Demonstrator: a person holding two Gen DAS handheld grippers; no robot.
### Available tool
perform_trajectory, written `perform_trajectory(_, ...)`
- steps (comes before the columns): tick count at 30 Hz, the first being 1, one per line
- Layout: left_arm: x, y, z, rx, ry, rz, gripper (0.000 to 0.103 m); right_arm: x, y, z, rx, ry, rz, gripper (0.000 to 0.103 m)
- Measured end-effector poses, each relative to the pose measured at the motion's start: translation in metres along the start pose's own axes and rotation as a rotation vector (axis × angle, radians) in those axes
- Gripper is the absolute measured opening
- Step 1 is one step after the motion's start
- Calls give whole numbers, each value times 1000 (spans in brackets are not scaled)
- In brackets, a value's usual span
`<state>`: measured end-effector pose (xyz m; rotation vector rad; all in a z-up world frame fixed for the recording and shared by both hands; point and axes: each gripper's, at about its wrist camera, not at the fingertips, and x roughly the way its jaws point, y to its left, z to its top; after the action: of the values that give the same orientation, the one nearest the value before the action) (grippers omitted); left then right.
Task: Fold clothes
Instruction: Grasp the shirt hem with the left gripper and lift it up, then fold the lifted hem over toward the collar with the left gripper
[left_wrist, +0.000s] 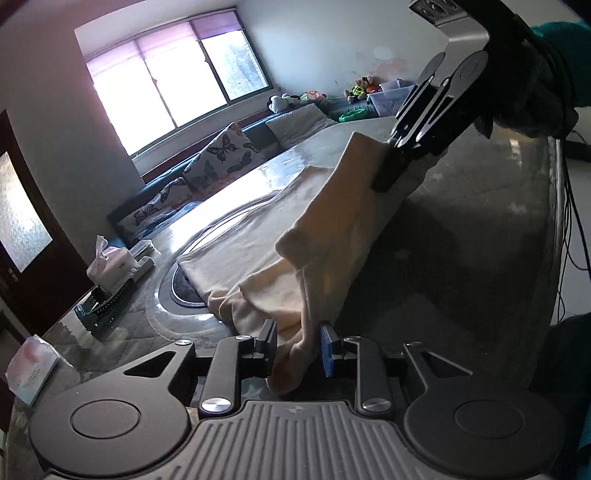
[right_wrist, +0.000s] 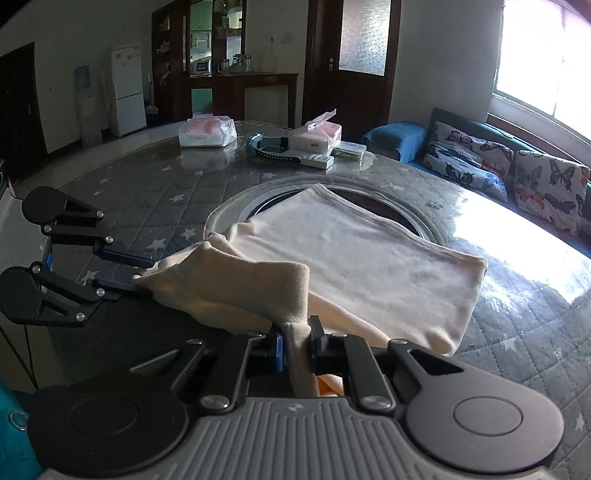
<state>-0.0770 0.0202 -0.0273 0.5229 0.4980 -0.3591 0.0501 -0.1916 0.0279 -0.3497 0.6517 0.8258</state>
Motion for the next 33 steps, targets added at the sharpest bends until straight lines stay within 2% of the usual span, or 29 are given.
perform_trajectory(2, 1, -2, -1, 15, -3, 5, 21, -1, 1, -1, 7, -7, -4, 10)
perform_trajectory(3, 0, -3, 0, 19, -10, 14, 13, -2, 1, -2, 10, -10, -6, 10)
perform_trajectory(8, -8, 2, 5, -16, -44, 26, 8, -5, 2, -5, 27, -28, -16, 9)
perform_trajectory(15, -37, 3, 15, -28, -92, 18, 8, -37, 11, -9, 16, -76, -29, 9)
perform_trajectory(24, -94, -13, 15, -37, -109, -23, 8, -90, 44, -31, 9, -82, 23, 9)
perform_trajectory(29, -91, -18, 14, -45, -104, -30, 8, -91, 49, -39, 24, -53, 19, 9)
perform_trajectory(33, -85, -10, 21, -64, -117, -21, 8, -91, 43, -27, 24, -61, 0, 9)
